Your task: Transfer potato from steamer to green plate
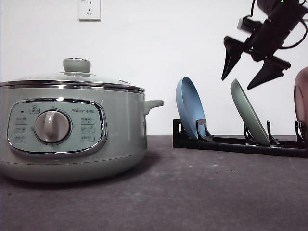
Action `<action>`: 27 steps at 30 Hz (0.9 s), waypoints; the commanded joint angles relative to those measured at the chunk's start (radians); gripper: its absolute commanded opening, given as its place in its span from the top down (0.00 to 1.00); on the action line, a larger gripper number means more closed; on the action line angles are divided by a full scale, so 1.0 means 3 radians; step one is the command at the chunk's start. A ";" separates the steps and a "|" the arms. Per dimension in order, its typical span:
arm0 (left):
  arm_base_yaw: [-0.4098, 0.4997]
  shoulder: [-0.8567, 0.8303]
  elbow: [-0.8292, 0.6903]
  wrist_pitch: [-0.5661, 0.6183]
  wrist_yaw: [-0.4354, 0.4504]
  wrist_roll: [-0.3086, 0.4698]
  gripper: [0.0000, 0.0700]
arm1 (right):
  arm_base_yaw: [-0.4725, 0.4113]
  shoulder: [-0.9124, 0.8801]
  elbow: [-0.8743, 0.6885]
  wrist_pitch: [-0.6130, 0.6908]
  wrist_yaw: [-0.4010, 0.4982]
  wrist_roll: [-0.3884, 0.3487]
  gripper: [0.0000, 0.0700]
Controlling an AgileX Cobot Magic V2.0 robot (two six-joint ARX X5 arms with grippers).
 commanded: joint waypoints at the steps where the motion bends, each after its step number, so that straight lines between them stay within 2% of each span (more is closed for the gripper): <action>1: -0.0008 0.0018 0.0081 0.0026 0.0020 0.0004 0.15 | 0.0021 0.0087 0.0088 0.0044 0.0010 0.0027 0.28; 2: -0.0008 0.0018 0.0081 0.0022 0.0020 0.0004 0.15 | 0.0025 0.0100 0.0088 0.0047 0.0009 0.0027 0.33; 4: -0.0008 0.0019 0.0081 0.0019 0.0020 0.0004 0.15 | 0.0036 0.0112 0.0088 0.0050 0.0011 0.0023 0.49; 6: -0.0008 0.0019 0.0081 0.0019 0.0020 0.0004 0.15 | 0.0038 0.0118 0.0088 0.0058 0.0011 0.0022 0.60; 12: -0.0008 0.0019 0.0081 0.0019 0.0020 0.0004 0.15 | 0.0041 0.0118 0.0088 0.0052 0.0010 0.0024 0.67; 15: -0.0008 0.0019 0.0081 0.0019 0.0020 0.0004 0.15 | 0.0041 0.0118 0.0088 0.0038 0.0010 0.0024 0.80; 20: -0.0008 0.0019 0.0081 0.0019 0.0020 0.0004 0.15 | 0.0041 0.0118 0.0088 0.0028 -0.0001 0.0024 0.87; 23: -0.0008 0.0019 0.0081 0.0020 0.0020 0.0004 0.15 | 0.0041 0.0118 0.0088 0.0029 -0.0002 0.0024 0.99; 27: -0.0008 0.0019 0.0081 0.0019 0.0020 0.0004 0.15 | 0.0040 0.0111 0.0088 0.0025 -0.0013 0.0025 0.99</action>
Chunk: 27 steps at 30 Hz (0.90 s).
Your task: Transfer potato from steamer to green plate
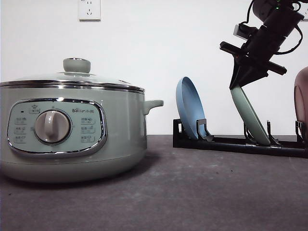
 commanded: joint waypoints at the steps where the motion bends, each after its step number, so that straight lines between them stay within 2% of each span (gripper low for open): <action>1: -0.0009 0.0018 0.0081 0.0034 0.0020 0.0004 0.15 | 0.0004 0.0063 0.0085 0.0027 -0.0010 0.0003 0.99; 10: -0.0009 0.0019 0.0081 0.0036 0.0020 0.0004 0.15 | 0.0006 -0.0137 0.0135 0.0028 -0.0063 0.0003 0.99; 21: -0.0009 0.0019 0.0081 0.0037 0.0020 0.0005 0.15 | 0.0087 -0.0654 0.0256 -0.0025 -0.0095 -0.0009 0.99; 27: -0.0009 0.0019 0.0081 0.0037 0.0020 0.0005 0.15 | 0.0265 -0.0981 0.0256 -0.0380 -0.0073 -0.0225 0.99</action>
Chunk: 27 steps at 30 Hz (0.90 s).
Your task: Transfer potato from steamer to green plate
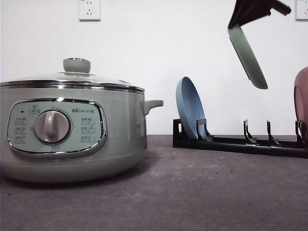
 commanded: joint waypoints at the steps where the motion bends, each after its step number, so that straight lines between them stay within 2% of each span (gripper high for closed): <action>1: -0.0009 0.0019 0.0081 0.0037 0.0020 0.0005 0.15 | 0.0080 -0.0086 0.0090 -0.0097 0.0003 -0.0207 0.99; 4: -0.0009 0.0019 0.0081 0.0038 0.0020 0.0006 0.15 | 0.0228 -0.0229 0.0090 -0.0384 0.0077 -0.0407 0.99; 9: -0.0009 0.0019 0.0081 0.0037 0.0020 0.0006 0.15 | 0.0555 -0.0395 0.0090 -0.0898 0.0433 -0.0726 0.99; 13: -0.0009 0.0019 0.0081 0.0037 0.0020 0.0006 0.15 | 0.0878 -0.0434 0.0088 -0.1359 0.0732 -0.0868 0.99; 20: -0.0009 0.0019 0.0081 0.0037 0.0020 0.0017 0.15 | 0.1590 -0.0432 -0.0069 -0.1802 0.1364 -0.0935 0.99; 27: -0.0009 0.0019 0.0081 0.0038 0.0020 0.0017 0.15 | 0.2125 -0.0433 -0.0538 -0.1805 0.1728 -0.0834 0.99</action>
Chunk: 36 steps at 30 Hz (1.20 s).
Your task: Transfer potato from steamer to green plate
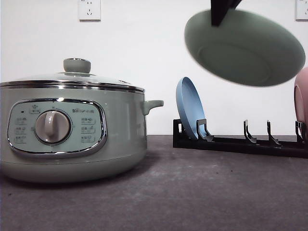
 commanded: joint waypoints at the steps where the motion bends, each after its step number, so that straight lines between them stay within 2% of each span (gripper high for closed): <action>1: -0.0008 0.0019 0.0081 0.0038 0.0020 0.0016 0.15 | 0.0131 0.0029 -0.0089 0.0039 0.0118 0.0061 0.99; 8: -0.0008 0.0019 0.0081 0.0038 0.0020 0.0015 0.15 | 0.0474 0.0029 -0.0730 0.0270 0.0352 0.0214 0.99; 17: -0.0008 0.0019 0.0081 0.0037 0.0020 0.0015 0.15 | 0.0765 0.0100 -0.1336 0.0828 0.0345 0.0330 0.99; 36: -0.0008 0.0019 0.0081 0.0035 0.0020 0.0015 0.15 | 0.0986 0.0689 -0.1428 0.0909 0.0247 0.0485 0.99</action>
